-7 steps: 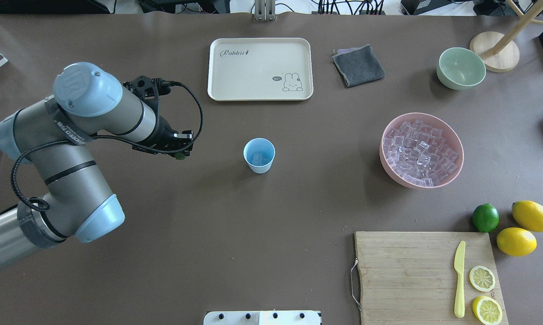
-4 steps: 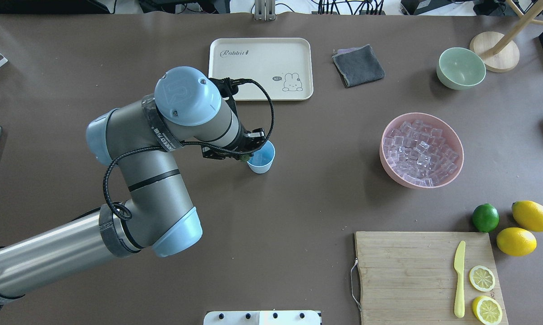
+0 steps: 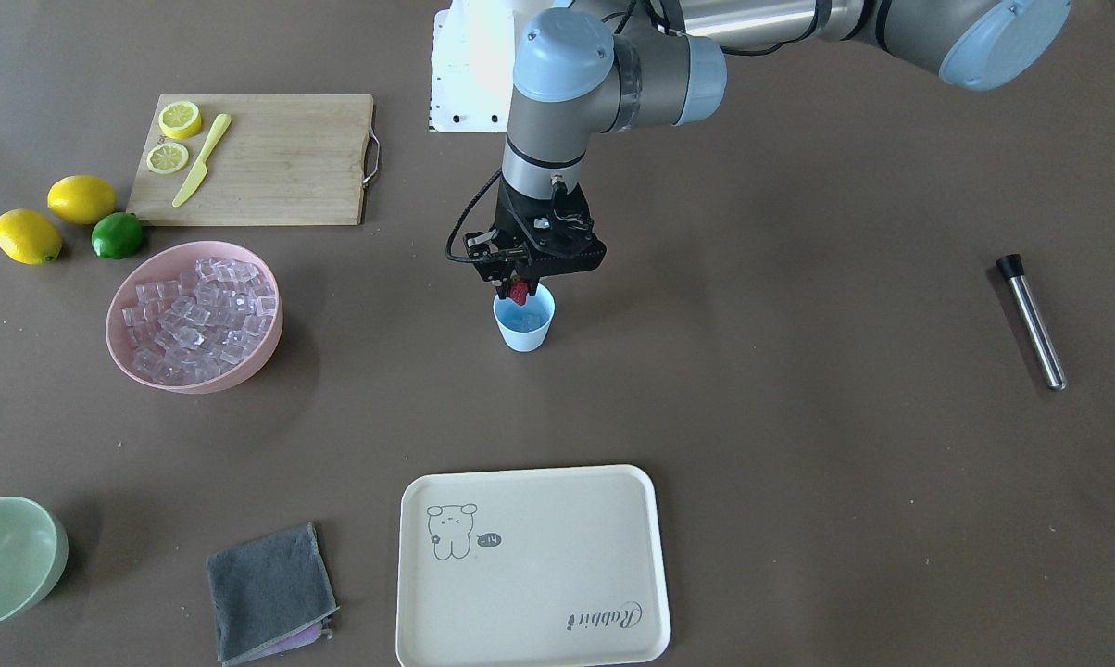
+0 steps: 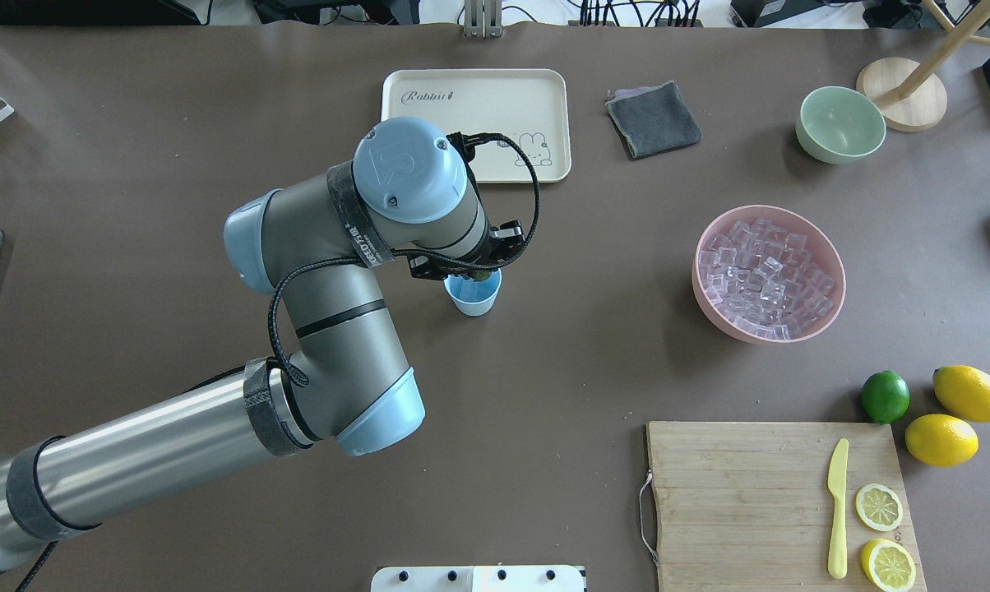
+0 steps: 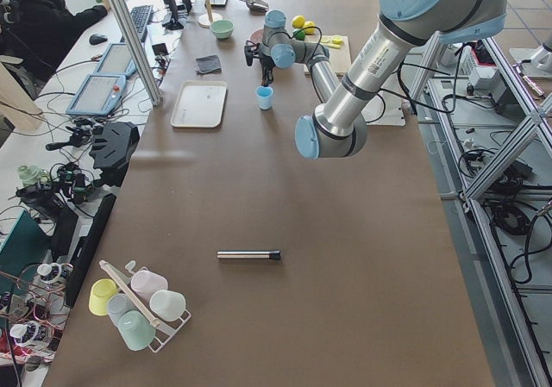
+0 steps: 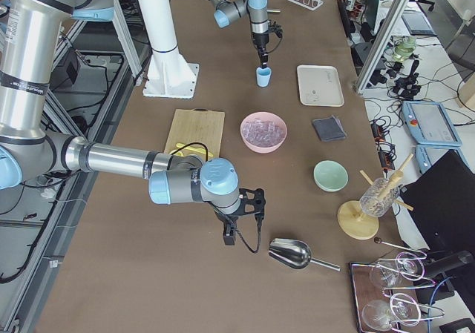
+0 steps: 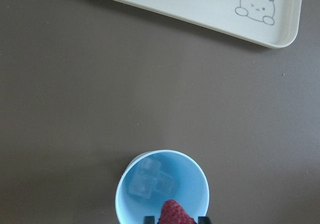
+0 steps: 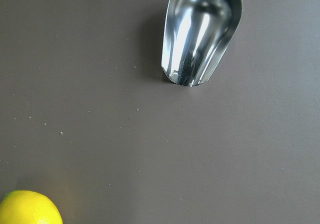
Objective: Mash ice and strawberries in cup
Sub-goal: 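Carry the strawberry with the left gripper over the blue cup, then open the left gripper to drop the strawberry into the cup, then withdraw the left arm from the cup toward the table edge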
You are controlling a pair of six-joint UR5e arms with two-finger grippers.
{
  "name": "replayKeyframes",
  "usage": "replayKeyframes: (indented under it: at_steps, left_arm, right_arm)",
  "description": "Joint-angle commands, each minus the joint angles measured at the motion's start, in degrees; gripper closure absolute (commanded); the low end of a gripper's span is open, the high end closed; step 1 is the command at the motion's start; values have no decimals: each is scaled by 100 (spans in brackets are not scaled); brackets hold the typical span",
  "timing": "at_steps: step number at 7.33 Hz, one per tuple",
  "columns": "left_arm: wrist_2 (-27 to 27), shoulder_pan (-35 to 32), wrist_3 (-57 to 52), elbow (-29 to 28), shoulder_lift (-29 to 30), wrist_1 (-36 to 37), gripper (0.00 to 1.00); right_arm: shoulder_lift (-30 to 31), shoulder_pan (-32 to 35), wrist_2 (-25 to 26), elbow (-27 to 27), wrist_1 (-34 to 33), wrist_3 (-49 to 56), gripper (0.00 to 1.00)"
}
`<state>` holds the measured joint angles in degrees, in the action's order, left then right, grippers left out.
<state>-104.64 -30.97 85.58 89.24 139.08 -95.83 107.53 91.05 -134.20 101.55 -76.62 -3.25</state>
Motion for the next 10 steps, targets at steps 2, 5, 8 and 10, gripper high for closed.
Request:
replayKeyframes:
  at_steps: [2,5,8,10]
  left_arm:
    - [-38,-31,-32,49,-65,3,6]
    - [-911,-905,-1042,1427,-1897,-5,6]
    - [-1304,-2215,-3635,1483,-3497,-382,4]
    - [-1908,-3243,-5089,984,-4141,-419,4]
  right_arm:
    - [22,9,-1,14,6,0,0]
    - [83,17,8,58,15,61,0]
    - [57,18,8,58,15,70,0]
    - [57,18,8,49,15,70,0]
